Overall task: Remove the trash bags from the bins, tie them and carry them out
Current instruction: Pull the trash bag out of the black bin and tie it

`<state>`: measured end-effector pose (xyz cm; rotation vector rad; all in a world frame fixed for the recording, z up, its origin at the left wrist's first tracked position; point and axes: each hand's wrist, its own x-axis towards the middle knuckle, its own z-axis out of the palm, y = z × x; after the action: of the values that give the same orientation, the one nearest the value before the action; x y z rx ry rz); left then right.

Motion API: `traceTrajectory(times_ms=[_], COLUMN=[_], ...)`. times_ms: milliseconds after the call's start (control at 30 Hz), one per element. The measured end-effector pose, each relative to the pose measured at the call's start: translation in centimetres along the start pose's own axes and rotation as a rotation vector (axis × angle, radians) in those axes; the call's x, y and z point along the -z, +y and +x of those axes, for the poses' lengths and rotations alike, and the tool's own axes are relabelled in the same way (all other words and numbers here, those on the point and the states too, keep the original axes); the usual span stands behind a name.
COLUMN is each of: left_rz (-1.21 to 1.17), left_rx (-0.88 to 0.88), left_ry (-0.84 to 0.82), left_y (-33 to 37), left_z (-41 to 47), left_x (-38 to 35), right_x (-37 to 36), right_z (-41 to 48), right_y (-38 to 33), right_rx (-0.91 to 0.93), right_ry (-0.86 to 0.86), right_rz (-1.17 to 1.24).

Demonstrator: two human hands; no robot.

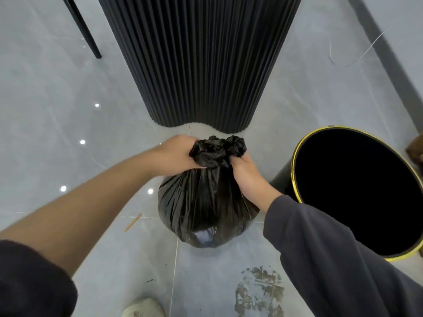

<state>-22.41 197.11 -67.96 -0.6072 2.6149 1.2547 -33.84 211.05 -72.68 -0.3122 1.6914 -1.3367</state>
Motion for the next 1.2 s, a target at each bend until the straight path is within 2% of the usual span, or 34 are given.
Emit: traceTrajectory(times_ms=[100, 200, 367, 467, 533, 667, 767, 800, 867, 933, 1033, 1100, 1200], left_rz=[0.094, 0.083, 0.112, -0.037, -0.133, -0.304, -0.342, -0.331, -0.309, -0.344, -0.421, -0.381, -0.14], left_rx=[-0.024, -0.026, -0.084, -0.013, 0.019, 0.119, 0.155, 0.171, 0.207, 0.224, 0.206, 0.178, 0.164], left_ry=[-0.124, -0.229, -0.152, -0.093, -0.049, -0.073, -0.111, -0.124, -0.141, -0.113, 0.067, 0.184, 0.119], left_y=[2.1, 3.5, 3.7, 3.2, 2.9, 2.3, 1.1, 0.8, 0.2, 0.0, -0.6, -1.9, -2.9], left_z=[0.6, 1.2, 3.1, 4.0, 4.4, 4.3, 4.1, 4.0, 3.9, 3.9, 3.0, 1.2, -2.5], left_x=[2.2, 3.1, 2.3, 1.1, 0.3, -0.3, 0.2, 0.2, -0.1, -0.7, -1.5, -2.5, -6.1], right_x=[-0.7, -0.7, -0.5, -0.6, -0.7, -0.7, -0.4, -0.5, -0.8, -1.1, -1.0, -0.9, -0.9], right_z=[0.4, 0.1, -0.5, -0.3, -0.1, 0.1, -0.7, -1.2, -1.9, -1.8, -0.8, -0.3, 0.6], right_y=[-0.8, -1.2, -0.6, 0.0, 0.2, 0.2, 0.1, 0.2, 0.5, 0.8, 1.4, 2.1, 3.3], right_rx=[-0.07, -0.114, -0.205, -0.279, -0.312, -0.272, -0.257, -0.234, -0.147, -0.046, 0.061, 0.079, 0.073], right_ry=[-0.037, -0.135, -0.182, -0.114, -0.08, -0.097, -0.214, -0.278, -0.366, -0.331, -0.251, -0.214, -0.091], right_rz=[0.197, 0.272, 0.41, 0.459, 0.43, 0.31, 0.272, 0.204, -0.149, -0.428, -0.38, -0.315, -0.265])
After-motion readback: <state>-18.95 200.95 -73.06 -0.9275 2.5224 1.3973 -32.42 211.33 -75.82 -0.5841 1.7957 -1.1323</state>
